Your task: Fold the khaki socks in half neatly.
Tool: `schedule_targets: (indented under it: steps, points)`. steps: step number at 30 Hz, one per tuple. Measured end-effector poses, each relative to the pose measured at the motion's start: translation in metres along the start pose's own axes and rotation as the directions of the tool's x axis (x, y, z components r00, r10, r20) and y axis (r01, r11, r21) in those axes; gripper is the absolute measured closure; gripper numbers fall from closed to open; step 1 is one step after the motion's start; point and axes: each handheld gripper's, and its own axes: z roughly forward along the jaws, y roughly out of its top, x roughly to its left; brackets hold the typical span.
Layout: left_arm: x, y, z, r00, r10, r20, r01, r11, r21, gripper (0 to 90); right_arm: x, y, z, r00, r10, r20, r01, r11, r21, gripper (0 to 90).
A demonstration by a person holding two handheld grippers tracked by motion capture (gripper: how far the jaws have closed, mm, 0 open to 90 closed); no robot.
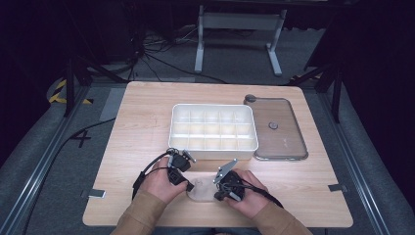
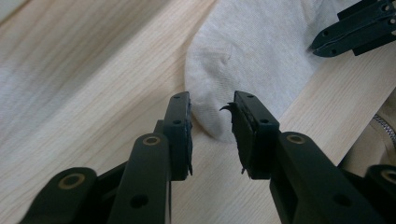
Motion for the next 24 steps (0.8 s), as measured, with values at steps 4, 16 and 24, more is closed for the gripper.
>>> schedule_targets:
  steps: [4,16,24]
  points:
    - [-0.003,0.001,0.007,0.9994,-0.003,-0.035,0.005,0.9992,0.041,72.6,-0.001,0.0,0.0,1.0,0.0,-0.003,0.0,1.0,0.003,89.3]
    - [-0.011,0.004,0.012,0.9972,-0.009,-0.075,0.013,0.9979,0.063,69.2,0.002,0.001,0.0,0.9999,-0.001,0.014,0.001,1.0,0.009,89.3]
    - [-0.023,0.006,0.015,0.9908,-0.001,-0.135,0.011,0.9972,0.075,82.7,0.005,0.002,0.0,0.9996,-0.009,0.028,0.009,1.0,0.013,89.3]
